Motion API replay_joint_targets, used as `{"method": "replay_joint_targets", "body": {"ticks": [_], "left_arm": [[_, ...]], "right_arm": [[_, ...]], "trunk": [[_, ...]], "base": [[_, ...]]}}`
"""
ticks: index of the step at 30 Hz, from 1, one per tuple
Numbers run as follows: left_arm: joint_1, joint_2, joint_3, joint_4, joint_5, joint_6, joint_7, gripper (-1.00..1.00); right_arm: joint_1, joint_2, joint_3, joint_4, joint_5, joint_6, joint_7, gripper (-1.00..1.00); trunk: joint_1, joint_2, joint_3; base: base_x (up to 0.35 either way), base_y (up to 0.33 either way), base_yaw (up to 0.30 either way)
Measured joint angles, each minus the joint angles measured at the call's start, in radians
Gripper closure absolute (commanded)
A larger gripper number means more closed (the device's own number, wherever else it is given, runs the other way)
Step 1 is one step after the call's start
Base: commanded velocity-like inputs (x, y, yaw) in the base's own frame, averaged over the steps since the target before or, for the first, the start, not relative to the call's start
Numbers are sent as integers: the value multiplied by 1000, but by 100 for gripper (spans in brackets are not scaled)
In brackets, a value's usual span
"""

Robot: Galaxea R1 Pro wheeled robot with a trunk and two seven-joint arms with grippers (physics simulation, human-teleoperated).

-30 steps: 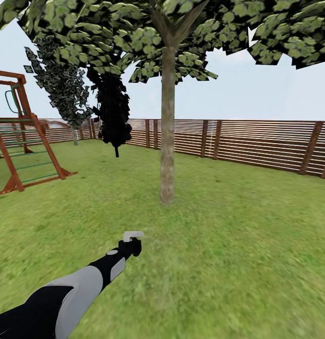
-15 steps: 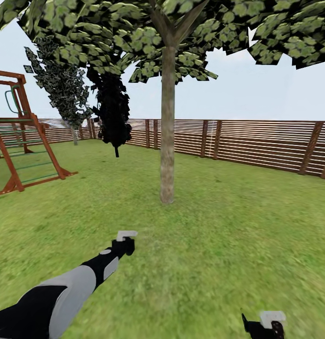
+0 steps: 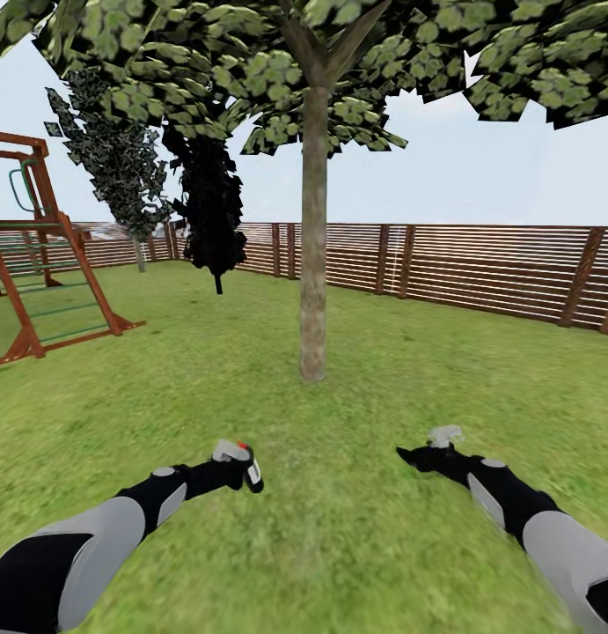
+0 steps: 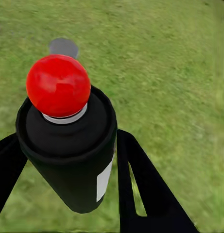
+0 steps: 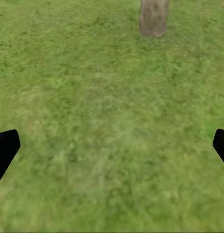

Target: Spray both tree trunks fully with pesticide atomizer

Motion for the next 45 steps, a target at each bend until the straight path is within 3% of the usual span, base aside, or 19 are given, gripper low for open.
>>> {"method": "replay_joint_targets", "body": {"ticks": [2, 5, 8, 10, 12, 15, 18, 21, 22, 26, 28, 29, 30, 32, 45], "left_arm": [[0, -1, 1, 1, -38, 0, -81, 100], [0, -9, 2, 2, -64, 0, -129, 100], [4, -57, 2, 2, -111, -1, -145, 100], [7, -80, 3, 1, -130, -1, -147, 100], [8, -106, 4, 1, -139, -2, -154, 100], [8, -121, 3, 1, -142, -1, -184, 100], [8, -128, 4, 0, -142, -1, -192, 100], [8, -145, 4, 0, -142, -1, -194, 100], [8, -149, 4, 0, -142, -1, -194, 100], [8, -166, 4, 0, -142, -1, -194, 100], [8, -169, 3, 0, -142, -1, -194, 100], [8, -169, 2, 0, -142, -1, -194, 100], [8, -169, 2, 0, -142, 0, -194, 100], [8, -176, 3, 0, -142, 0, -194, 100], [8, -182, 3, 0, -142, 1, -193, 100]], "right_arm": [[-47, 1, 1, -2, -1, 39, 98, -100], [-100, 6, 2, -27, -2, 122, 232, -100], [-125, 37, 2, -107, -5, 199, 332, -100], [-129, 69, 2, -136, -5, 246, 361, -100], [-131, 123, 2, -152, -5, 273, 401, -100], [-132, 180, 2, -161, -4, 280, 428, -100], [-132, 211, 4, -165, -2, 282, 434, -100], [-132, 221, 8, -165, -1, 282, 436, -100], [-132, 223, 9, -165, -1, 282, 435, 100], [-131, 227, 12, -164, -1, 283, 436, 100], [-130, 243, 20, -161, -1, 284, 436, 100], [-130, 252, 65, -158, -1, 284, 436, 100], [-130, 258, 151, -155, -3, 284, 435, 100], [-128, 264, 228, -152, -7, 285, 432, 100], [-127, 270, 243, -122, -4, 283, 428, 100]], "trunk": [[0, 0, 0], [0, 0, 0], [0, 0, 0], [0, 0, 0], [0, 0, 0], [0, 0, 0], [0, 0, 0], [0, 0, 0], [0, 0, 0], [0, 0, 0], [0, 0, 0], [0, 0, 0], [0, 0, 0], [0, 0, 0], [0, 0, 0]], "base": [[0, 0, 0], [0, 0, 0], [0, 0, 0], [0, 0, 0], [0, 0, 0], [0, 0, 0], [0, 0, 0], [0, 0, 0], [0, 0, 0], [0, 0, 0], [0, 0, 0], [0, 0, 0], [0, 0, 0], [0, 0, 0], [0, 0, 0]]}}
